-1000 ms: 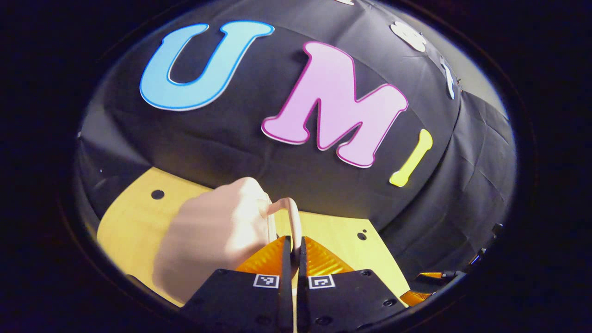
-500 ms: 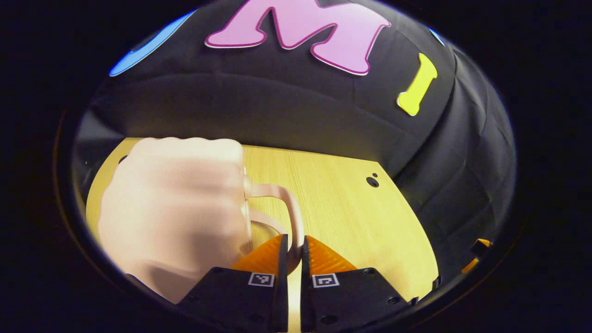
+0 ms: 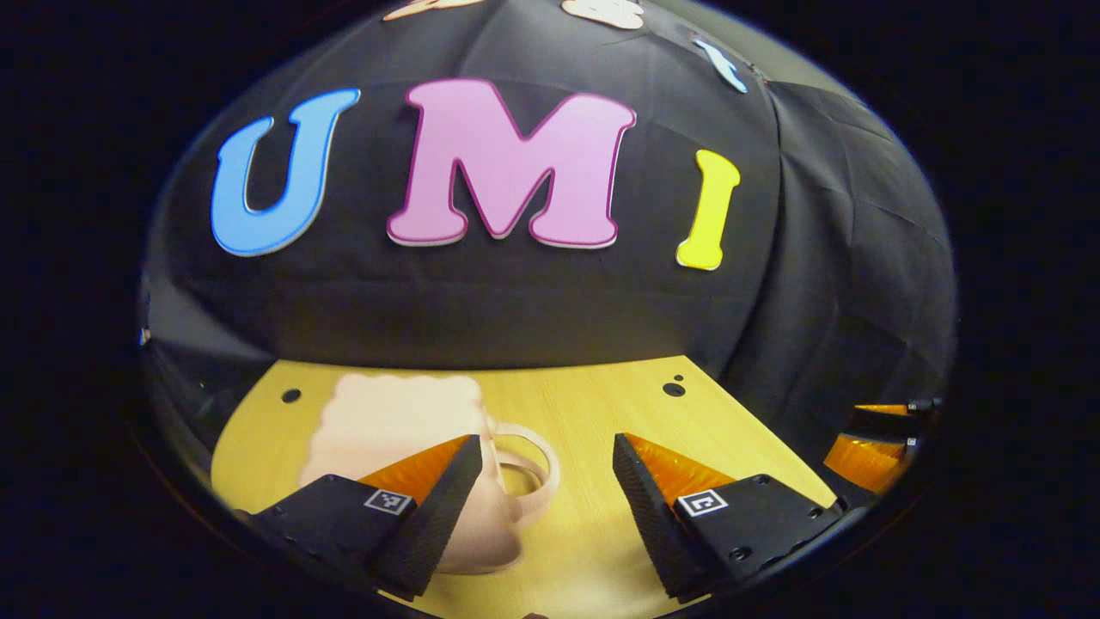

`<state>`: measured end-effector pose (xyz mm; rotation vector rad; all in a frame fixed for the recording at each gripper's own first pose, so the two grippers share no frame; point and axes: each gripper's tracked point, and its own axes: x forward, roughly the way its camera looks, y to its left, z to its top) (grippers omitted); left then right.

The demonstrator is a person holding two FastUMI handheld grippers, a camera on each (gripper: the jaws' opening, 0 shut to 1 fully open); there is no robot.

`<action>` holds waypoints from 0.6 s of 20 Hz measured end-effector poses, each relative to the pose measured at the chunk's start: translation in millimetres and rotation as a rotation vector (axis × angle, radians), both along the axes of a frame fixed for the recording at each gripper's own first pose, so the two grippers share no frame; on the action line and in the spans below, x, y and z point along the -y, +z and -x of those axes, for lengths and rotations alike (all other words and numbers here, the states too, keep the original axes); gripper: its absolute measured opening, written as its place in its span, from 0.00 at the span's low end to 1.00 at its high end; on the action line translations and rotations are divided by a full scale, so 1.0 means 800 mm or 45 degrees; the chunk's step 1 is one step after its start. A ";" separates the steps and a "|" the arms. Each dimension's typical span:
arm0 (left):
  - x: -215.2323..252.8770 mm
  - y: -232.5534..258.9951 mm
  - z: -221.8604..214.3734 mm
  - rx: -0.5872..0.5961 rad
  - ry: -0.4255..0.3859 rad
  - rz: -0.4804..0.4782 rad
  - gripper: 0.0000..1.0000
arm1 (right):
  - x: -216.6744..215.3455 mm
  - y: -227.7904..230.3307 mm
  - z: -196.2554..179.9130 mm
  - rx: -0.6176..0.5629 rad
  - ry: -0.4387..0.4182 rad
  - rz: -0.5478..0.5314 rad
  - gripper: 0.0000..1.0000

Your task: First open the suitcase, pack the skin care products into it, and then close the suitcase.

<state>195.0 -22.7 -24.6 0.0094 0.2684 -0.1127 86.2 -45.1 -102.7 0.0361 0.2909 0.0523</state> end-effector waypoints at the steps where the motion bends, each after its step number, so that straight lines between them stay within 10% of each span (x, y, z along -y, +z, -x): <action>1: -0.017 0.022 0.019 0.072 0.063 -0.044 0.97 | -0.012 0.006 0.007 0.025 0.013 0.008 0.98; 12: -0.066 0.037 0.217 0.140 0.215 0.129 0.97 | -0.105 0.042 0.112 0.075 0.115 0.041 0.98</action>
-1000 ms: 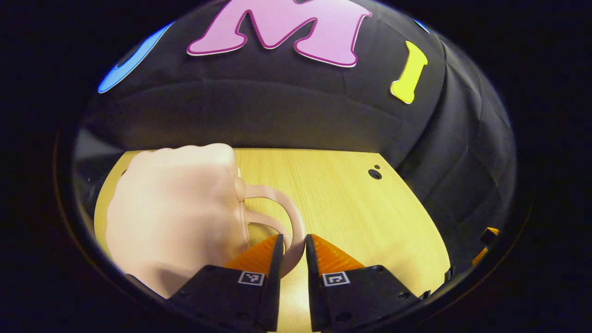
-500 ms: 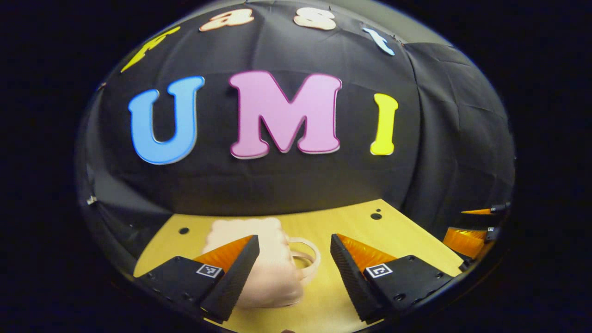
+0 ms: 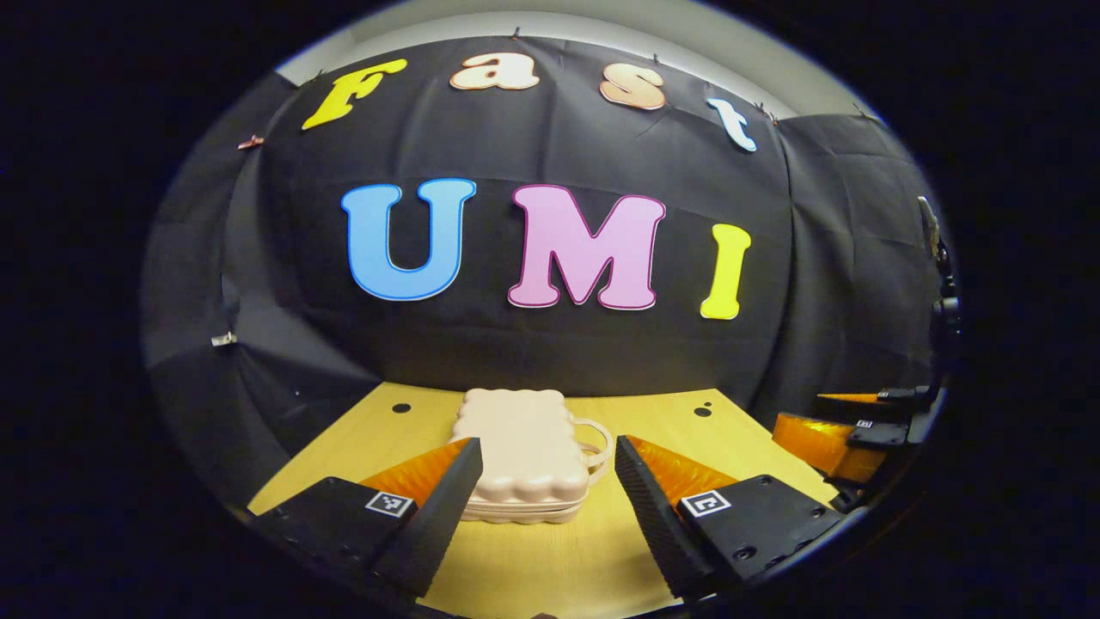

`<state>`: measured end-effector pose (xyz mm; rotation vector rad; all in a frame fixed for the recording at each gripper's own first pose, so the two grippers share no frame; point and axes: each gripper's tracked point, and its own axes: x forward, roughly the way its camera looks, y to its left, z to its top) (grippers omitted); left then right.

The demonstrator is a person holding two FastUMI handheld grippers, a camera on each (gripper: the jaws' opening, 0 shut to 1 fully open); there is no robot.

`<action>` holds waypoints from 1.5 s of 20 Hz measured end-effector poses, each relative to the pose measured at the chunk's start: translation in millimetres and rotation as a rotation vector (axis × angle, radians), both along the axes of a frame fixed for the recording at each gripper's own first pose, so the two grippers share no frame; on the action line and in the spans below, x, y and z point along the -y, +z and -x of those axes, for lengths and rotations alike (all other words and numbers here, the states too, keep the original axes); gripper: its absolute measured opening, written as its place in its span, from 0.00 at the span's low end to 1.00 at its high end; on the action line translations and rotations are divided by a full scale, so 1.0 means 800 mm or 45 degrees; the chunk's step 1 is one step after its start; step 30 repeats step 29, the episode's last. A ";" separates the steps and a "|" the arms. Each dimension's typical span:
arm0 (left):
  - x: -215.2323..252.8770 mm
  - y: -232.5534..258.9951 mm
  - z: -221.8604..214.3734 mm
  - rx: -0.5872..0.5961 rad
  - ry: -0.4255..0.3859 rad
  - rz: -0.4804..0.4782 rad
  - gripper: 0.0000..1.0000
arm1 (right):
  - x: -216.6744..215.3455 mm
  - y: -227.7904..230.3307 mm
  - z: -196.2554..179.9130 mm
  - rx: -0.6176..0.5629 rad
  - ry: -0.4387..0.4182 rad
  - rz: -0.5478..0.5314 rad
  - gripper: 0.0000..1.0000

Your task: First open the suitcase, pack the skin care products into it, and then close the suitcase.

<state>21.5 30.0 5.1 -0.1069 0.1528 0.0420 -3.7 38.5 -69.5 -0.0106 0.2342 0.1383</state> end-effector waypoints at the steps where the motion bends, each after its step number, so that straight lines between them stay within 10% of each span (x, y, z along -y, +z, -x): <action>1: -0.007 0.002 0.011 0.016 0.011 0.003 0.97 | -0.004 0.001 0.012 -0.001 0.003 0.000 0.97; 30: -0.081 0.022 0.122 0.174 0.229 -0.159 0.97 | -0.038 -0.039 0.112 -0.043 0.018 0.048 0.98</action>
